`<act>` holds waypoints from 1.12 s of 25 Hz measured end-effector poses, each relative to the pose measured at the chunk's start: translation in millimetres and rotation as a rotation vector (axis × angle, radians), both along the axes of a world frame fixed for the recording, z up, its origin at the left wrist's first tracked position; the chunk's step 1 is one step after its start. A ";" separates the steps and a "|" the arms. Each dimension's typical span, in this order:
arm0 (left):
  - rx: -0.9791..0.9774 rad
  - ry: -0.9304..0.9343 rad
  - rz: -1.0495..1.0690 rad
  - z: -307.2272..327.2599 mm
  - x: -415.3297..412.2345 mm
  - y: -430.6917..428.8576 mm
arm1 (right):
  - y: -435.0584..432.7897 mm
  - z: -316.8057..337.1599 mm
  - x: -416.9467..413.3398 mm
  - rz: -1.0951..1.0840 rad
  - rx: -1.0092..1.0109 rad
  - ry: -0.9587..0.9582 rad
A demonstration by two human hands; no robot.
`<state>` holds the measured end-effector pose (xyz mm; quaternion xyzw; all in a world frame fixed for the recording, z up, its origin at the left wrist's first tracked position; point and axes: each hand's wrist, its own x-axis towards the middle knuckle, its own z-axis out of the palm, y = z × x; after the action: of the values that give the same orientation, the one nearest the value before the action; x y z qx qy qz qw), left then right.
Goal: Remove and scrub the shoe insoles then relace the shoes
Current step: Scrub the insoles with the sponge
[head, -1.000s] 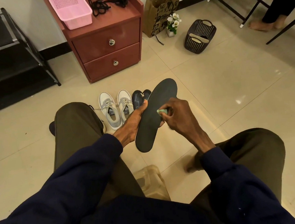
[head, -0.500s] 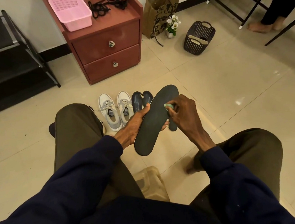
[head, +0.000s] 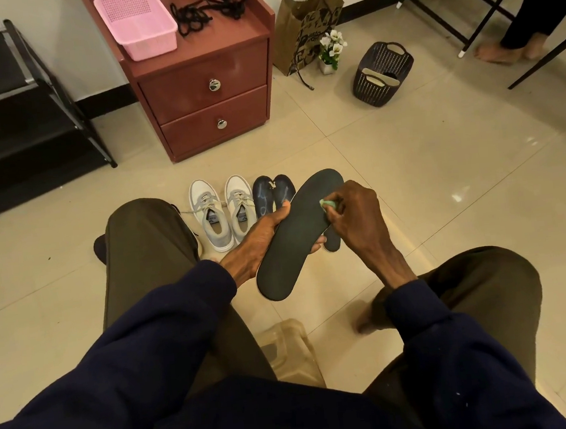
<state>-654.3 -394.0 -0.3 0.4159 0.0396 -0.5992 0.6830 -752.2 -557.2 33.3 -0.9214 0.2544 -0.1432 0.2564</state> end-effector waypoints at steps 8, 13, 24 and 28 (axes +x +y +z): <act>0.099 -0.093 0.096 -0.3 3.3 1.6 | 39.5 14.9 -3.1 0.419 0.188 0.103; 0.007 0.010 0.037 0.4 -0.9 -0.3 | -6.3 2.2 -2.6 0.025 0.022 -0.018; 0.030 -0.025 -0.002 5.8 -2.2 0.4 | 11.8 5.8 -4.1 0.260 0.185 0.012; 0.010 0.029 -0.004 3.6 -3.2 0.1 | 1.8 -0.9 -2.6 0.074 0.054 -0.070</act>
<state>-657.5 -393.8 3.4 0.4107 0.0516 -0.6061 0.6792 -754.8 -555.4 32.4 -0.9174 0.2148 -0.1590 0.2951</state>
